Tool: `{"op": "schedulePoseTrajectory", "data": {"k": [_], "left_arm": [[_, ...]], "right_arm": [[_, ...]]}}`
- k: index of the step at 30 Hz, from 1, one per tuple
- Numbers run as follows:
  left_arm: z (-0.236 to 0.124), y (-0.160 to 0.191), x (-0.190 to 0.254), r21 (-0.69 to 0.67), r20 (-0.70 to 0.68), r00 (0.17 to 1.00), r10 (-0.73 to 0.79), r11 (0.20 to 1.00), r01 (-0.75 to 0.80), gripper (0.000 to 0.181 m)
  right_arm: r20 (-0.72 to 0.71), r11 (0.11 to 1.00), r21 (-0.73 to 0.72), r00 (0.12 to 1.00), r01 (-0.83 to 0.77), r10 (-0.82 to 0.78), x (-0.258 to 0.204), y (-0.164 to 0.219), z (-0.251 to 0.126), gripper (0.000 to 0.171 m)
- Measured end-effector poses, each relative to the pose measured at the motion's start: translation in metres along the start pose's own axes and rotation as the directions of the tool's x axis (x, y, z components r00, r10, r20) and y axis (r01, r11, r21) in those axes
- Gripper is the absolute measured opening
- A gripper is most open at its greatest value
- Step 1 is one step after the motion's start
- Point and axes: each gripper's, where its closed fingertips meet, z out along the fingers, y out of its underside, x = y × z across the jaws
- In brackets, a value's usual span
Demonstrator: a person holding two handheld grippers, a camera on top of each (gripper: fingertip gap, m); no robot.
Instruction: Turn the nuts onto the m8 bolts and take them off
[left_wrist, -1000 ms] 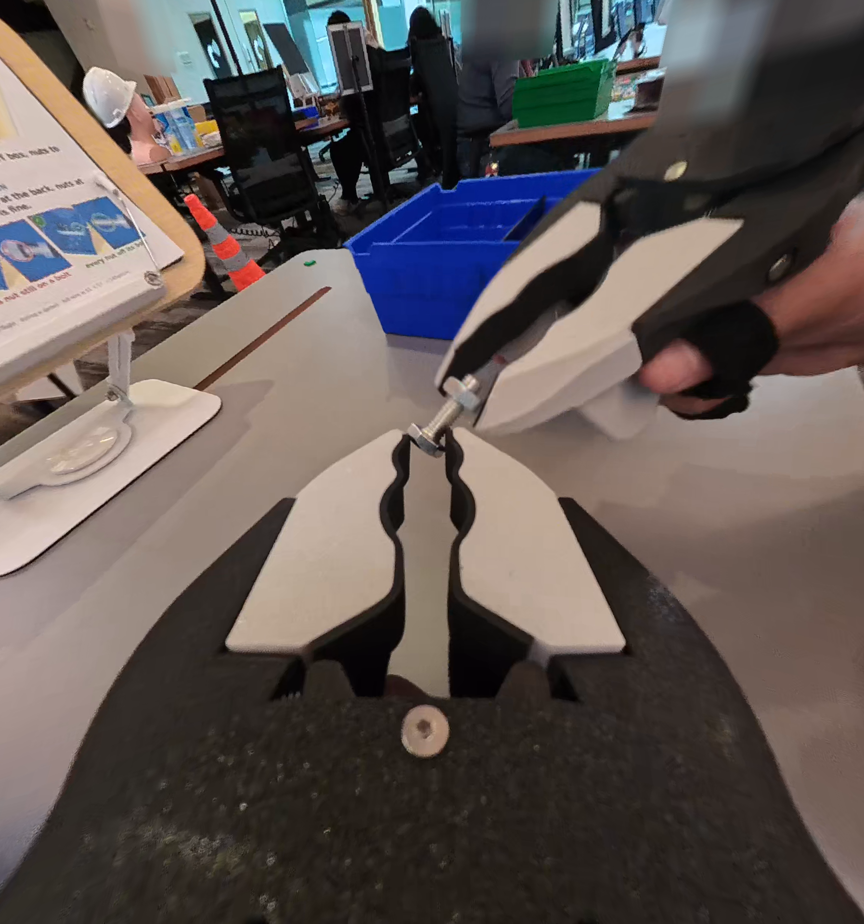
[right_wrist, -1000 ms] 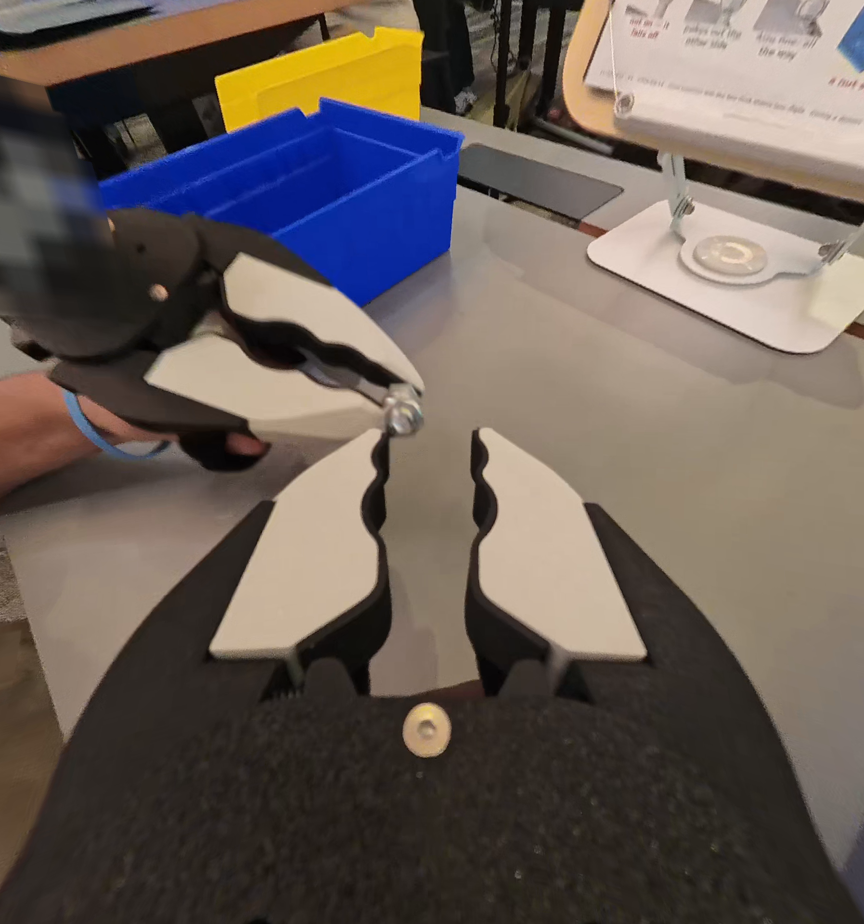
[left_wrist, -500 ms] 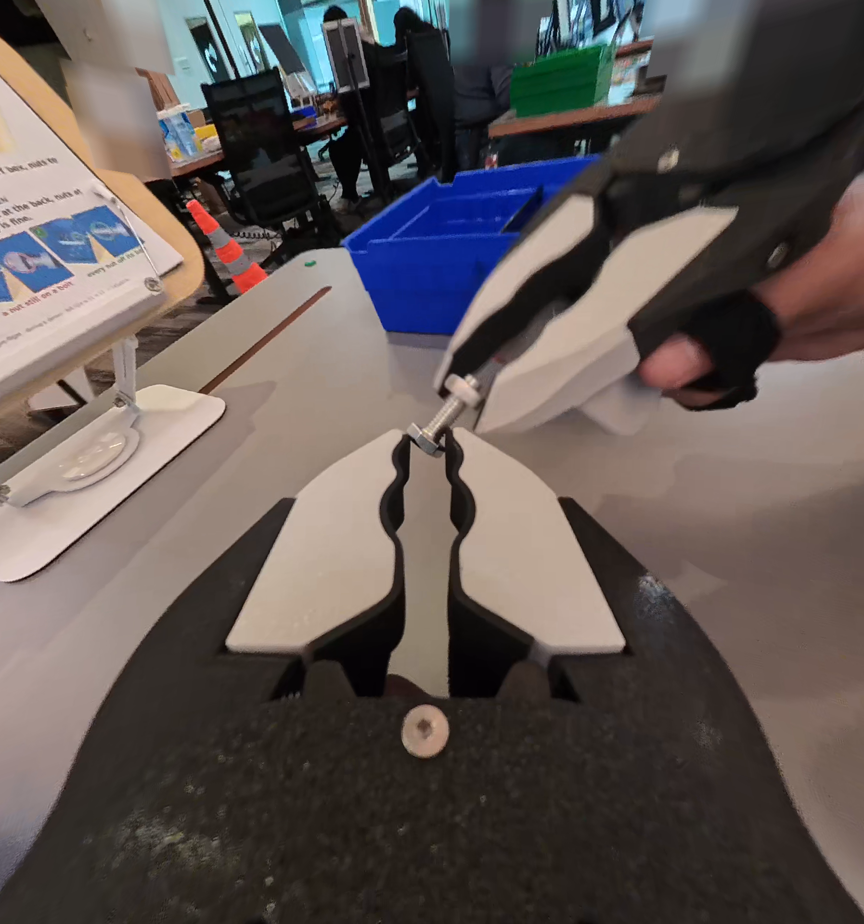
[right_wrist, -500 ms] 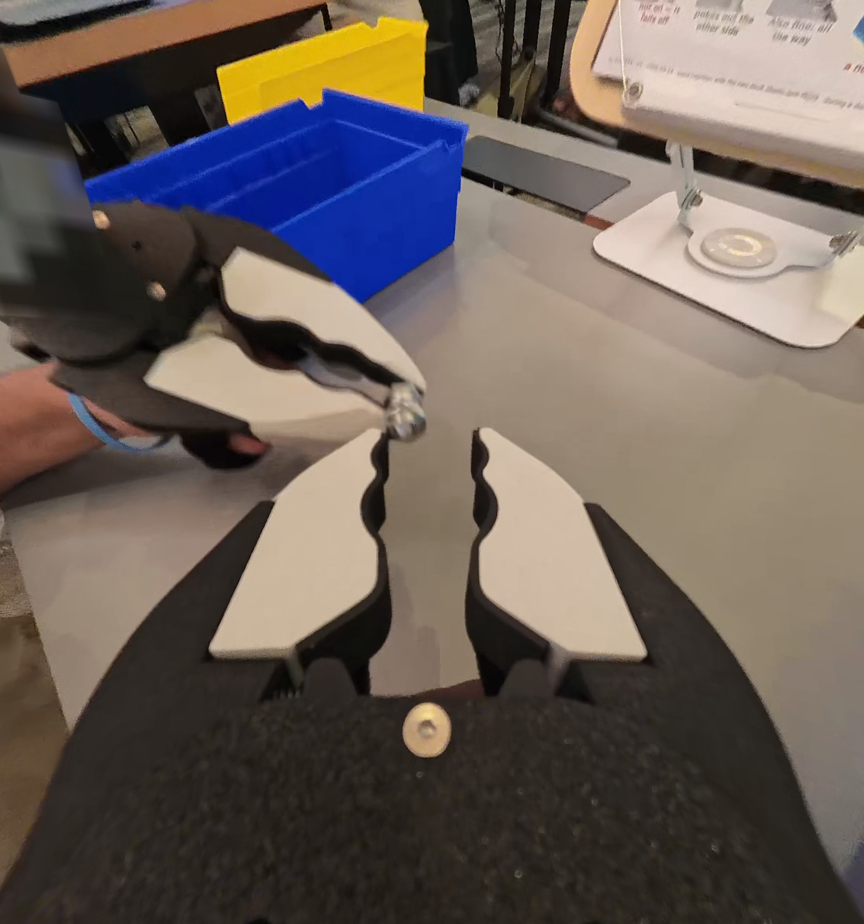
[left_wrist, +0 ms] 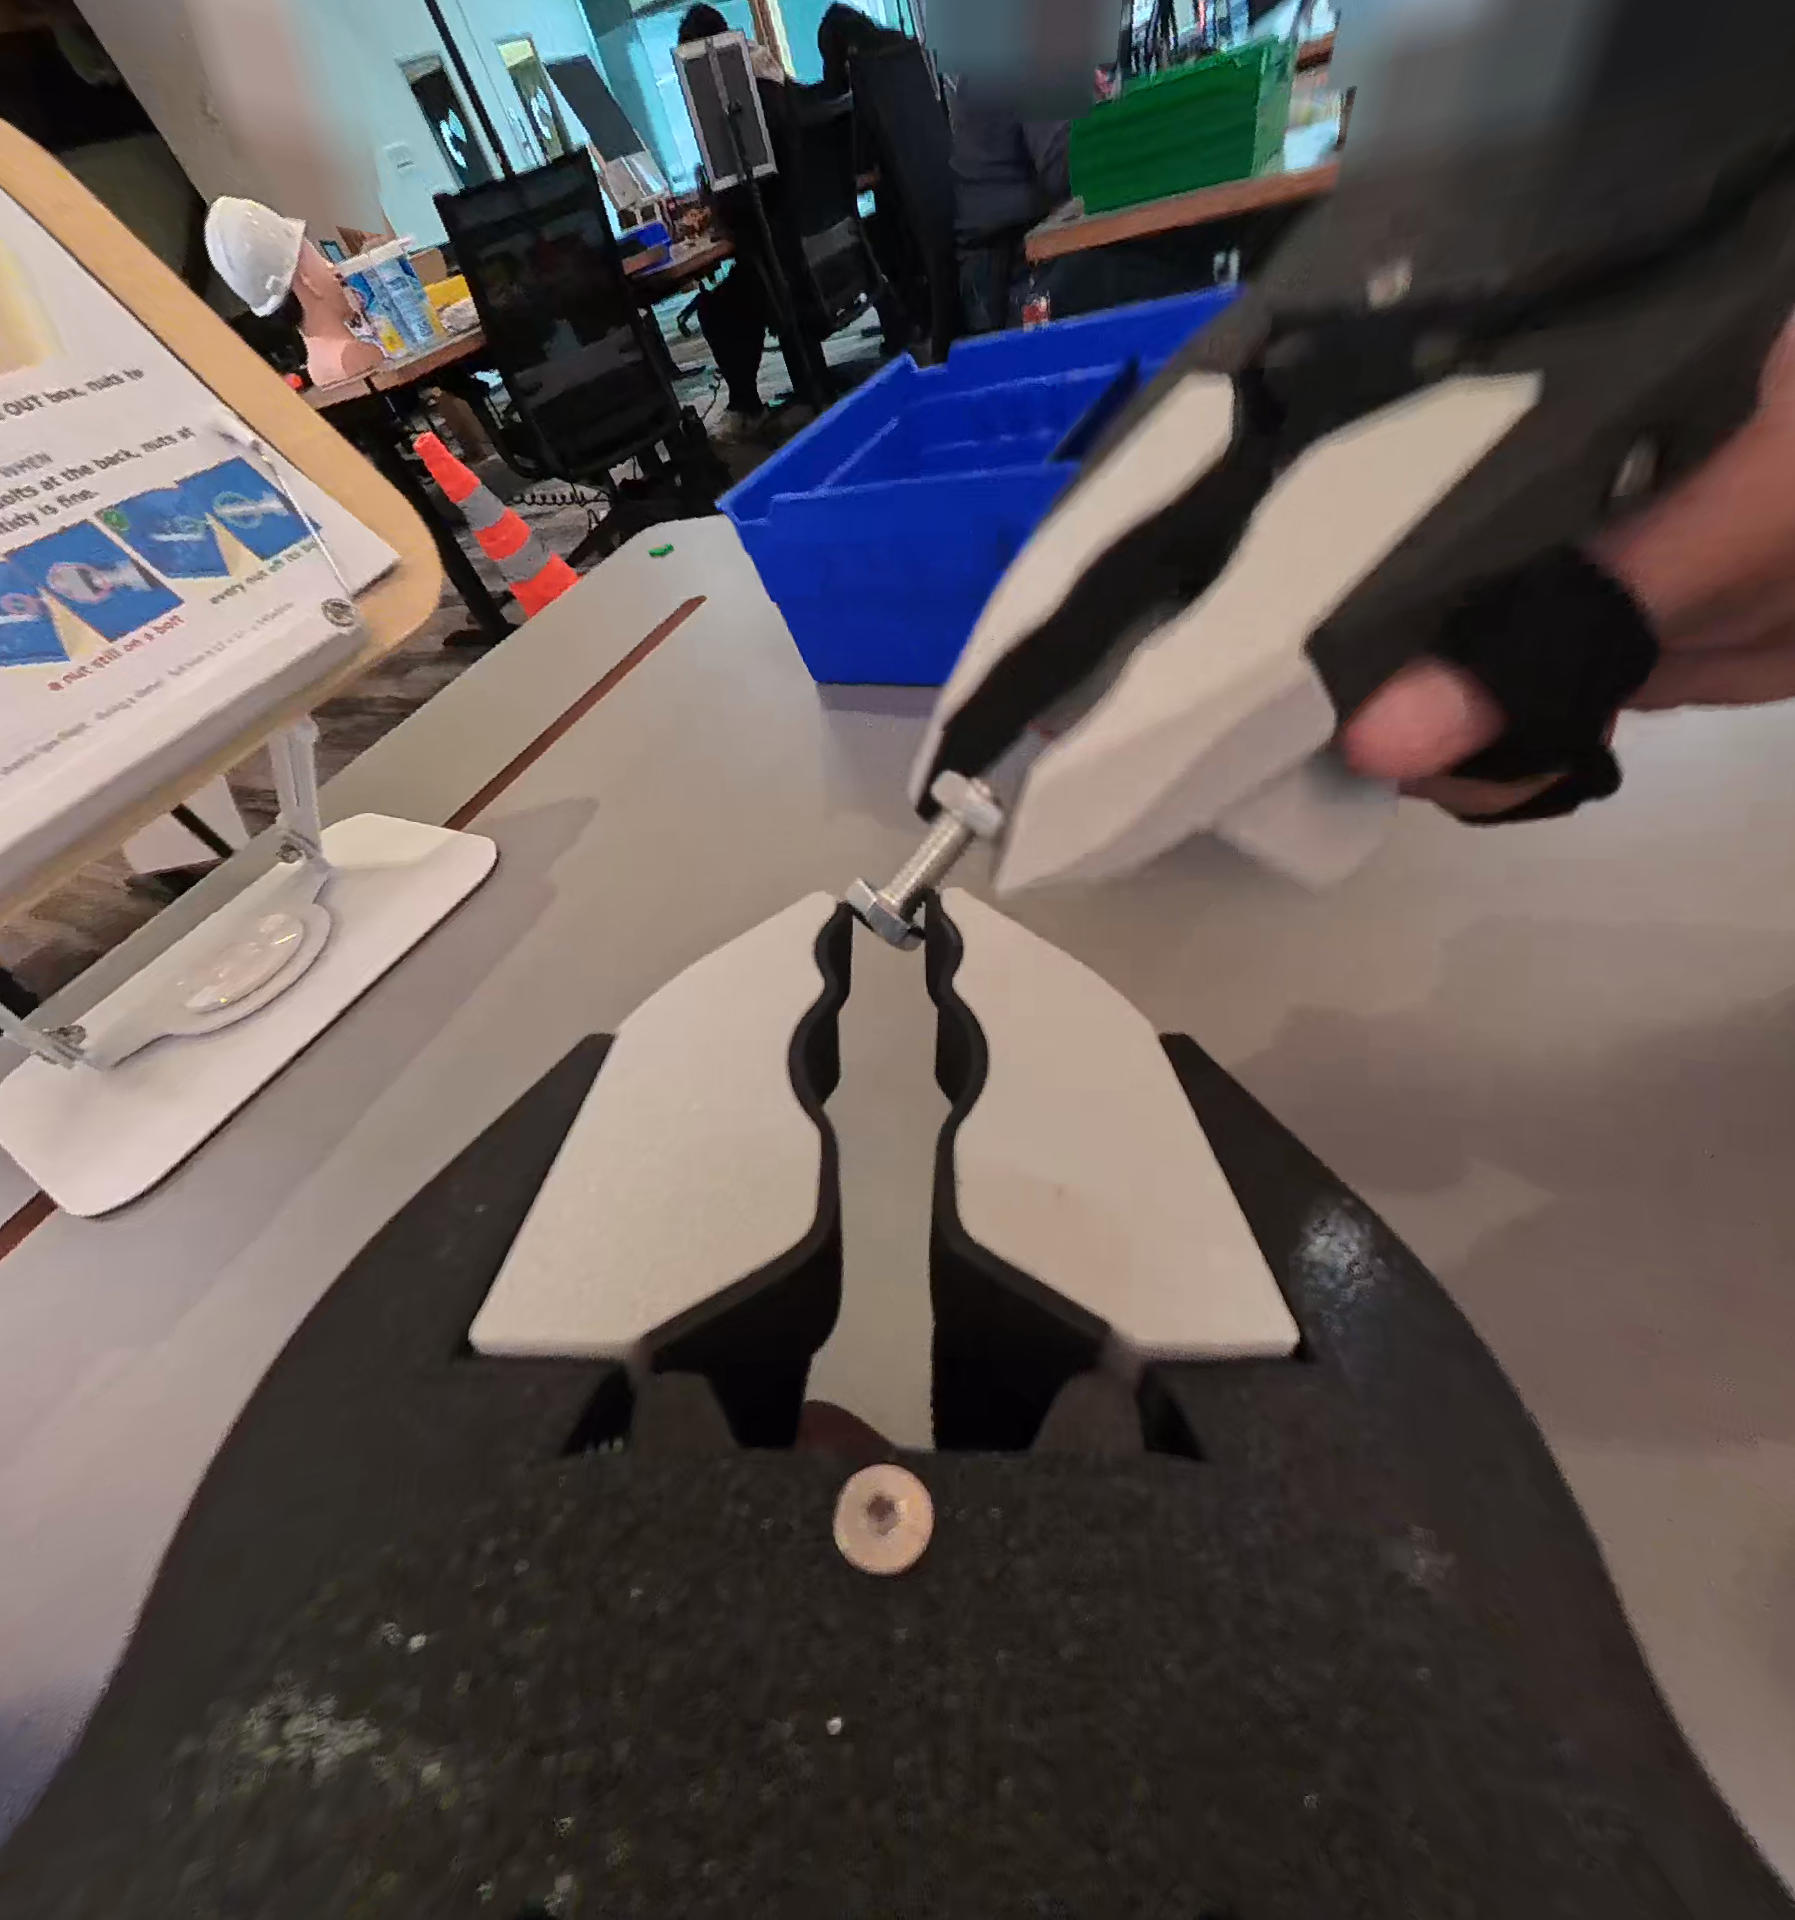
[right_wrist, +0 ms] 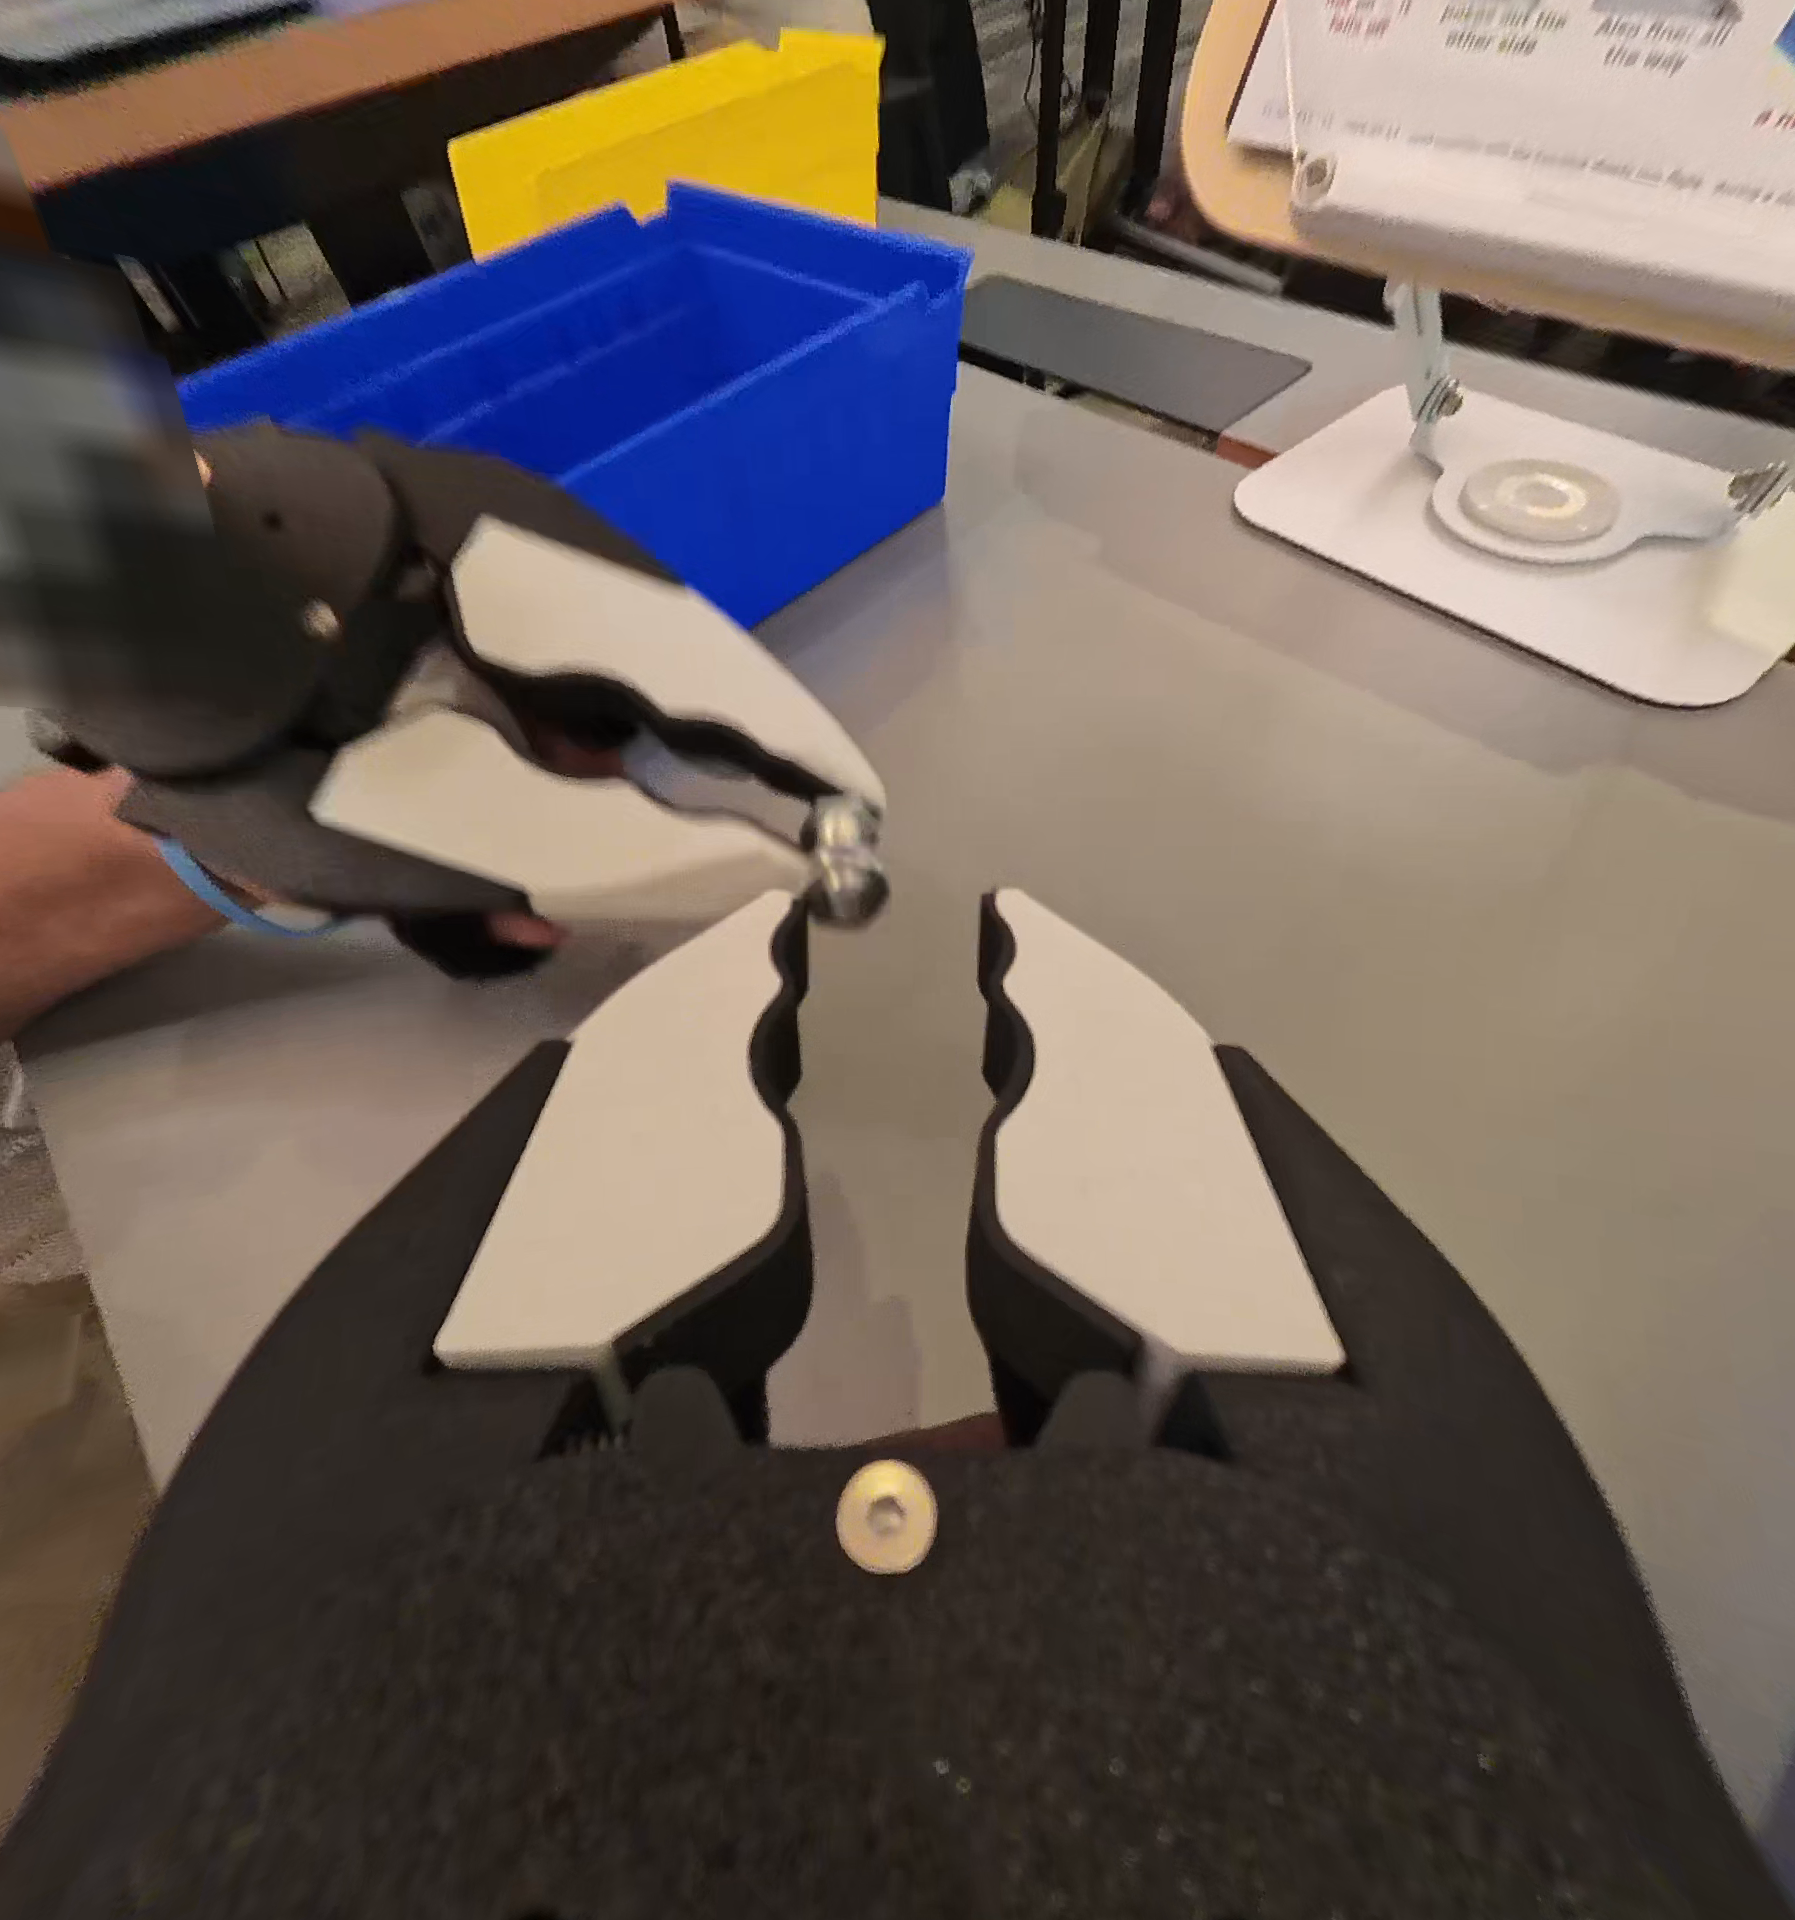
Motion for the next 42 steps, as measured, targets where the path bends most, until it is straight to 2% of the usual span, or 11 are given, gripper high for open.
{"op": "schedulePoseTrajectory", "data": {"k": [2, 4, 12, 20, 25, 31, 32, 33, 34, 37, 42], "left_arm": [[-0.007, -0.011, -0.001, 0.058, -0.03, 0.998, -0.048, 0.997, 0.05, 0.013], [-0.008, -0.009, -0.009, 0.049, 0.009, 0.999, -0.035, 0.998, 0.035, 0.013], [0.003, 0.01, 0.006, -0.047, 0.002, 0.998, 0.059, 0.997, -0.059, 0.013], [-0.007, -0.007, -0.005, 0.033, 0.006, 1.0, -0.019, 0.999, 0.019, 0.013], [-0.002, 0.003, -0.007, -0.02, 0.053, 0.997, 0.056, 0.998, -0.055, 0.013], [0.002, 0.006, 0.0, -0.069, 0.111, 0.971, 0.213, 0.976, -0.207, 0.013], [0.002, 0.007, 0.003, -0.069, 0.098, 0.972, 0.214, 0.976, -0.208, 0.013], [0.002, 0.007, 0.004, -0.067, 0.095, 0.972, 0.216, 0.975, -0.211, 0.013], [0.003, 0.007, 0.005, -0.067, 0.088, 0.973, 0.213, 0.976, -0.208, 0.013], [0.004, 0.009, 0.009, -0.069, 0.032, 0.986, 0.164, 0.984, -0.162, 0.013], [0.002, 0.012, 0.015, -0.067, -0.083, 0.996, 0.018, 0.997, -0.023, 0.013]], "right_arm": [[-0.057, 0.998, -0.052, 0.998, 0.034, -0.036, 0.007, 0.016, 0.001, 0.028], [-0.055, 0.998, -0.066, 0.998, 0.023, -0.027, 0.008, 0.023, -0.001, 0.029], [0.003, 0.998, 0.057, 1.0, -0.015, 0.015, -0.002, -0.018, -0.009, 0.03], [-0.048, 0.998, -0.064, 0.999, 0.009, -0.012, 0.005, 0.025, -0.003, 0.03], [0.02, 0.995, 0.02, 0.995, -0.097, 0.096, -0.002, 0.007, -0.011, 0.03], [0.067, 0.981, 0.029, 0.979, -0.193, 0.191, -0.007, 0.002, -0.002, 0.029], [0.09, 0.976, 0.038, 0.973, -0.215, 0.211, -0.009, 0.0, -0.002, 0.026], [0.102, 0.973, 0.043, 0.97, -0.227, 0.222, -0.01, 0.0, -0.002, 0.015], [0.099, 0.974, 0.041, 0.971, -0.224, 0.22, -0.009, 0.001, -0.003, 0.015], [0.074, 0.993, 0.021, 0.99, -0.12, 0.119, -0.01, 0.005, -0.004, 0.014], [0.029, 0.973, -0.03, 0.973, 0.23, -0.229, -0.011, 0.008, -0.005, 0.014]]}}
